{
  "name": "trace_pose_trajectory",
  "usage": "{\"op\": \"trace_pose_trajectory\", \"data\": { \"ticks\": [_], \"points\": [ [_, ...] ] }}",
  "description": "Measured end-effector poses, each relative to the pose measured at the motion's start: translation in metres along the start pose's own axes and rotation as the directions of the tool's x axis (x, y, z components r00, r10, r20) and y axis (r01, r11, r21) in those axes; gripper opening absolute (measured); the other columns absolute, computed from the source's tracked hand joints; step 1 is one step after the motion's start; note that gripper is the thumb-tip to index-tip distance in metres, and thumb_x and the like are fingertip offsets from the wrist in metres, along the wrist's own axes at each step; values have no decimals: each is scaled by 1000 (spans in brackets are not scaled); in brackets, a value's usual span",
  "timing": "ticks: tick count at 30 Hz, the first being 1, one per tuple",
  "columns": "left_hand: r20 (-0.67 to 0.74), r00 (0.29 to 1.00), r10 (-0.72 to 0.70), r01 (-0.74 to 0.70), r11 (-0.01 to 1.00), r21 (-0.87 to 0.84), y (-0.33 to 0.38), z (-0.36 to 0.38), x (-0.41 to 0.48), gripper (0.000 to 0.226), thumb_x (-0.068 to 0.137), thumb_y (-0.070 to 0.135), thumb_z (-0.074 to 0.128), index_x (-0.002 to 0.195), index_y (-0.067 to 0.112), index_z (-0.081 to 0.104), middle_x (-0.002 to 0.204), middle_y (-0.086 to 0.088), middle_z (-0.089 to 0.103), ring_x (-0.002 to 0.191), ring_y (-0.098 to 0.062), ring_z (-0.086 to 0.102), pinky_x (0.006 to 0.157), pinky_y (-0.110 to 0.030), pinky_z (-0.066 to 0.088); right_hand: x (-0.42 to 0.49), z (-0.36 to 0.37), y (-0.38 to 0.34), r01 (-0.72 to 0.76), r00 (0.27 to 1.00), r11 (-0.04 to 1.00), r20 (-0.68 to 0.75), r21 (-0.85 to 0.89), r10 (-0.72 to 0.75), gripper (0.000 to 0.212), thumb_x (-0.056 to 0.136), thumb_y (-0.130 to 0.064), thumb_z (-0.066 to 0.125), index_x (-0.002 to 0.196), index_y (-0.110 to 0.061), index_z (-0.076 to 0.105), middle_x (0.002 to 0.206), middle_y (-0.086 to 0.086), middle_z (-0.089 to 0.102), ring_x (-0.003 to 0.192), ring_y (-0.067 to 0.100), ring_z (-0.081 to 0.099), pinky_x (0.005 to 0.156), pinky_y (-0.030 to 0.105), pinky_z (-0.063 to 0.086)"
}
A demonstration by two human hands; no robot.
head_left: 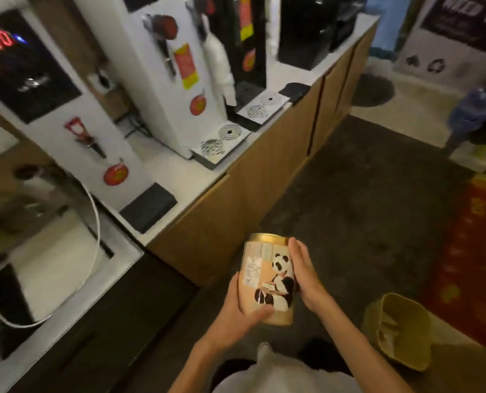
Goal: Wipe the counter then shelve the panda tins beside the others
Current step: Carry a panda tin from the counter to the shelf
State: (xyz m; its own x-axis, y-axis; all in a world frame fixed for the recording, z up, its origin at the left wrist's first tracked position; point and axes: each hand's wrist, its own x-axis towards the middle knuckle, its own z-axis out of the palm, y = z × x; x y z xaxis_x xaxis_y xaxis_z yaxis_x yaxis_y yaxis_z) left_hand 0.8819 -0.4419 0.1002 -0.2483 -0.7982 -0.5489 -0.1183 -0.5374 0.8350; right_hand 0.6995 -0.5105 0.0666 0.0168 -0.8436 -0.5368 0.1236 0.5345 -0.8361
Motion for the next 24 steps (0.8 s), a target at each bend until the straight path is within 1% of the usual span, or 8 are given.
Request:
{"op": "trace_pose_trajectory", "data": {
  "ticks": [3, 8, 12, 15, 17, 20, 22, 24],
  "points": [
    [-144, 983, 114, -115, 993, -4, 38, -29, 14, 98, 71, 39, 89, 132, 64, 17, 138, 15, 50, 121, -4, 61, 89, -24, 58, 41, 41, -63, 107, 986, 992, 135, -72, -97, 46, 76, -81, 47, 112, -53, 48, 114, 3, 67, 102, 16, 69, 74, 30, 56],
    [-432, 849, 306, -276, 952, 132, 143, -80, 35, 107, 58, 61, 89, 123, 81, 6, 139, 33, 43, 128, -2, 53, 108, -43, 49, 100, 107, -205, 375, 851, 922, 428, -91, -304, 55, 73, -85, 47, 115, -49, 49, 103, -7, 71, 96, 10, 71, 69, 22, 58],
    [-603, 636, 481, -378, 876, 300, 240, -120, 42, 112, 52, 74, 82, 127, 80, 0, 129, 51, 35, 127, 5, 48, 104, -34, 49, 126, 170, -335, 582, 649, 813, 605, -5, -461, 57, 78, -81, 45, 118, -40, 48, 115, 1, 65, 106, 15, 69, 83, 37, 58],
    [-628, 449, 636, -509, 760, 405, 316, -155, 37, 103, 59, 66, 84, 129, 78, 8, 122, 55, 42, 117, 17, 52, 87, -18, 55, 125, 221, -435, 708, 455, 701, 705, 84, -544, 59, 75, -81, 48, 116, -39, 49, 105, -4, 68, 100, 16, 72, 74, 31, 61],
    [-635, 363, 682, -541, 709, 453, 364, -181, 29, 99, 63, 59, 84, 128, 77, 10, 122, 55, 42, 117, 19, 51, 89, -21, 57, 119, 252, -496, 777, 326, 621, 774, 109, -543, 59, 75, -82, 47, 120, -44, 43, 109, -9, 65, 104, 16, 69, 80, 36, 61],
    [-618, 293, 730, -549, 657, 517, 428, -222, 15, 89, 68, 50, 82, 124, 78, 19, 123, 49, 50, 118, 12, 56, 86, -12, 55, 117, 286, -576, 875, 163, 474, 861, 100, -482, 71, 64, -86, 53, 124, -59, 28, 116, -10, 62, 104, 15, 69, 87, 48, 60],
    [-594, 278, 755, -532, 636, 559, 460, -248, 10, 89, 70, 50, 81, 125, 76, 17, 118, 53, 50, 114, 18, 55, 80, -4, 50, 121, 304, -617, 911, 108, 400, 882, 96, -459, 79, 57, -88, 59, 124, -61, 26, 120, -10, 58, 103, 17, 69, 82, 46, 62],
    [-552, 286, 783, -520, 611, 597, 483, -275, 12, 98, 72, 50, 80, 140, 65, 10, 127, 48, 48, 119, 14, 54, 87, -6, 50, 129, 324, -645, 942, 43, 311, 869, 129, -493, 72, 58, -88, 61, 117, -64, 28, 121, -11, 58, 102, 18, 70, 78, 42, 63]
  ]
}}
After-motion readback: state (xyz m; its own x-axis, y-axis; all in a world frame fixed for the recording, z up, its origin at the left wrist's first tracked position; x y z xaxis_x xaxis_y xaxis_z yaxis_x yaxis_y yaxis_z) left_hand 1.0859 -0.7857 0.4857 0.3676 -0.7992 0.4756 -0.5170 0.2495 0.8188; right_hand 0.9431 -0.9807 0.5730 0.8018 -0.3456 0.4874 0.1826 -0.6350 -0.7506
